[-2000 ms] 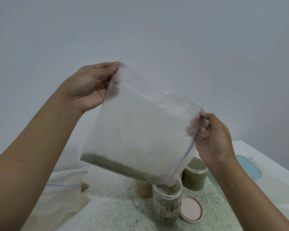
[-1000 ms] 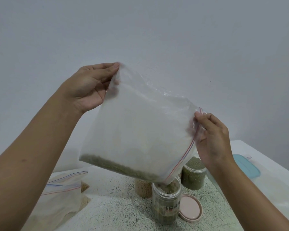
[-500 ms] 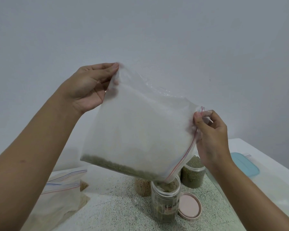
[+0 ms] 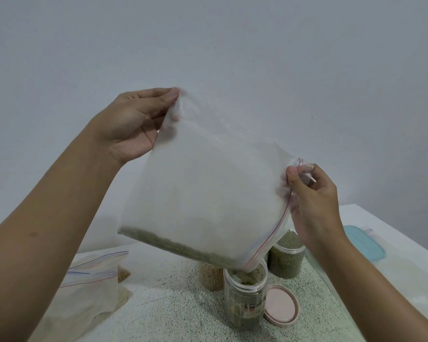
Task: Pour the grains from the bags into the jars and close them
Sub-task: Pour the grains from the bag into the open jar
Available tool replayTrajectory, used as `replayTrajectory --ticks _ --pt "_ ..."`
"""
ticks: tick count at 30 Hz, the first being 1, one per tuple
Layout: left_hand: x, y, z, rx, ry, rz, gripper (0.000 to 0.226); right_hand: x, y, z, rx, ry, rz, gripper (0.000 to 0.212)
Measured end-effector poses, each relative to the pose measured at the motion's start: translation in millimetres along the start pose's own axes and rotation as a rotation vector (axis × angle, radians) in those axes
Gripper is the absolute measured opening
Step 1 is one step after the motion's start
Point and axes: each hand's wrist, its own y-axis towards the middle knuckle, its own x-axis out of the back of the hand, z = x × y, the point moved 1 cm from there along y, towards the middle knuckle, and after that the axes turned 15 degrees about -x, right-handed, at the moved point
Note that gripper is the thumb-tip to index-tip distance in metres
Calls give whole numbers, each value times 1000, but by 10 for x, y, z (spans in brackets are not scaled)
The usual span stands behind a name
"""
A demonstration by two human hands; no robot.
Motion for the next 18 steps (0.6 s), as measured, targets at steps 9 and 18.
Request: replayTrajectory --ticks 9,18 --pt "-44 6 76 26 -8 3 13 73 42 -83 -15 -50 -14 25" --pt "-62 18 101 23 5 18 16 101 54 -150 -21 -127 -39 27"
